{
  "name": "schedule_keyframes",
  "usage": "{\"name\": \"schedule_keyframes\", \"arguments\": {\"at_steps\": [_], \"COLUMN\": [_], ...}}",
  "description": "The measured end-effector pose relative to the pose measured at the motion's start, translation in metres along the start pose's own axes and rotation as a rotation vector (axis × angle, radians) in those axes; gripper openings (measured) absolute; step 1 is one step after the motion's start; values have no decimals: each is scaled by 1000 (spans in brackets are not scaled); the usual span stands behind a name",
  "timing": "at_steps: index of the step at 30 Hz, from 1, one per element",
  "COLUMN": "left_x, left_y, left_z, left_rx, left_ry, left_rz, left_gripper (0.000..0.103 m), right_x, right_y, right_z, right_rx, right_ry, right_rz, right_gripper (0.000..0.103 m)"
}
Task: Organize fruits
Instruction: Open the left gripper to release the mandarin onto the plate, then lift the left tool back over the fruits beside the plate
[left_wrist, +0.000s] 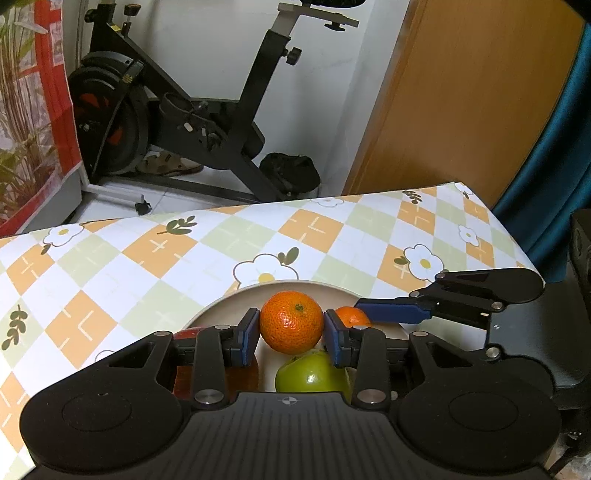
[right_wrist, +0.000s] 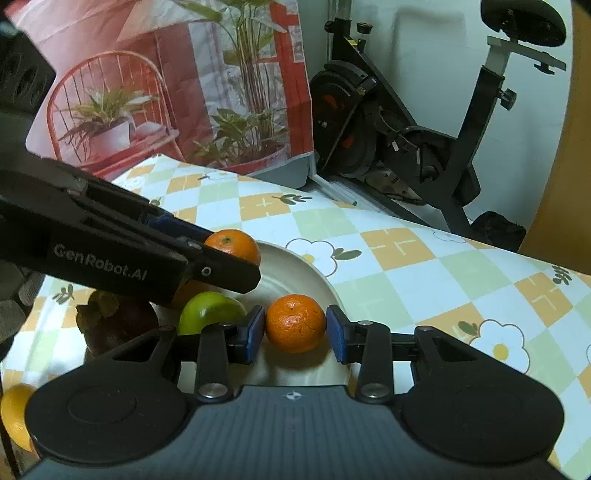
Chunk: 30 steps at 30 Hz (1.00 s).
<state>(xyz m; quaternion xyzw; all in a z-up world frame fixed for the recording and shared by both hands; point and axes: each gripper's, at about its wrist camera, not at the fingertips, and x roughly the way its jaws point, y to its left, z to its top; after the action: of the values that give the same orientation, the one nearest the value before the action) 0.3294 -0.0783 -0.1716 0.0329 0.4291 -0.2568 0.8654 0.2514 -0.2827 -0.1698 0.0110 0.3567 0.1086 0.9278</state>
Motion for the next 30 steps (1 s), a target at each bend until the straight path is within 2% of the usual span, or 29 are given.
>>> {"name": "schedule_keyframes", "arguments": {"at_steps": [6,10,13,14,18,30], "left_x": [3,0,-5,-8,-23,-92], "left_y": [0,6,8,8,3,-7], "left_z": [2,4,3,2,0,-25], "left_rx": [-7,-65,-83,-85,-83,-96], "left_ry": [10,8,-11,-19,-48,-122], "left_rz": [-4,-27,-34,-37,-16,41], "left_gripper": [39,41,44,49,52,52], "right_x": [5,6,2,0,-12,-67], "right_y": [6,7,10,11,15,44], "right_z": [-3,-3,-3,-3,-2,-3], "right_rx": [-11,6,4,4,7,19], "right_ry": [-2,-7,-8,-9,-27,-76], "right_rz": [-15,-25,-36,-33,-24,-23], "right_gripper": [40,41,45,47,54,57]}}
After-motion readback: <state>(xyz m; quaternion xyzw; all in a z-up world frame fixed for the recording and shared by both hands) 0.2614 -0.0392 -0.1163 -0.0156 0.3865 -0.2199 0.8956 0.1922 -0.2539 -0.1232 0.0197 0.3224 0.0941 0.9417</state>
